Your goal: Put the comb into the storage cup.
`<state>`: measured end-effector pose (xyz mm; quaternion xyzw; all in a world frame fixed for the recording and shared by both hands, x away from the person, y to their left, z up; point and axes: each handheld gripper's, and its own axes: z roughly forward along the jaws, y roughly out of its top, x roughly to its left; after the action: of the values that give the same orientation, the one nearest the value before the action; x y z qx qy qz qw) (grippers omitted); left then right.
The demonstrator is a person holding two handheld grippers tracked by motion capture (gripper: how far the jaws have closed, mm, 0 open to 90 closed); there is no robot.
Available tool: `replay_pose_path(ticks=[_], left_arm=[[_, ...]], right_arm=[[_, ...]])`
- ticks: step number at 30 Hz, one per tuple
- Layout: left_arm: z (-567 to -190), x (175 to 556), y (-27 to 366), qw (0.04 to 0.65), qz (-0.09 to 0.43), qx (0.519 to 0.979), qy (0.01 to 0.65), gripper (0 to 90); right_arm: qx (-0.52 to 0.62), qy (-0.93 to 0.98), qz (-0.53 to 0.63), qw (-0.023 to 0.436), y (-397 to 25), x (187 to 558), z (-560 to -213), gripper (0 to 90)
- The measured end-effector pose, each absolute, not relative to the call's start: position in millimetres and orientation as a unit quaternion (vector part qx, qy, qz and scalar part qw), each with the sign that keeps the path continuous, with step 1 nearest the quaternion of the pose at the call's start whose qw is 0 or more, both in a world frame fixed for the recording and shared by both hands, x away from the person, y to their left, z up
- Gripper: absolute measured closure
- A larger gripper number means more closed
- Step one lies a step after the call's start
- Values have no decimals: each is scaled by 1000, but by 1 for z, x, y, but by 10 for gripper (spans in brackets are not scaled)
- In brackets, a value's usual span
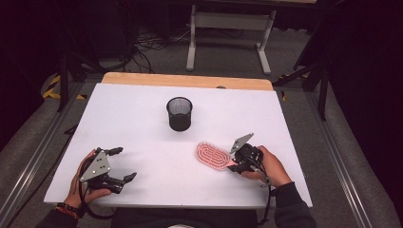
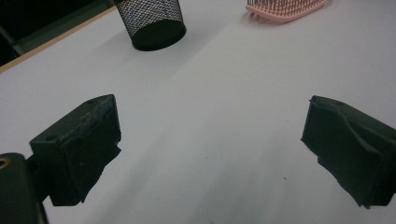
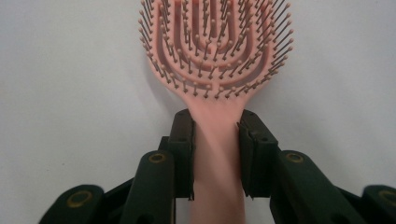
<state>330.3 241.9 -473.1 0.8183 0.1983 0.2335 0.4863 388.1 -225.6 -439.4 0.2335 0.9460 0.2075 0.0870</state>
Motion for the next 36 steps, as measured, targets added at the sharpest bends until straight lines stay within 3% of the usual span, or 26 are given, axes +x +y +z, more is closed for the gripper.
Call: replay_pose_path(ticks=[11, 21, 36], left_arm=[[-473, 331, 242, 488, 232, 817, 203, 52], [-473, 332, 242, 487, 231, 818, 202, 52], [-474, 332, 240, 483, 229, 821, 204, 58]], right_arm=[[246, 917, 286, 126, -235, 383, -434, 696], [243, 890, 338, 187, -236, 378, -428, 696], [251, 851, 399, 232, -228, 367, -416, 696]])
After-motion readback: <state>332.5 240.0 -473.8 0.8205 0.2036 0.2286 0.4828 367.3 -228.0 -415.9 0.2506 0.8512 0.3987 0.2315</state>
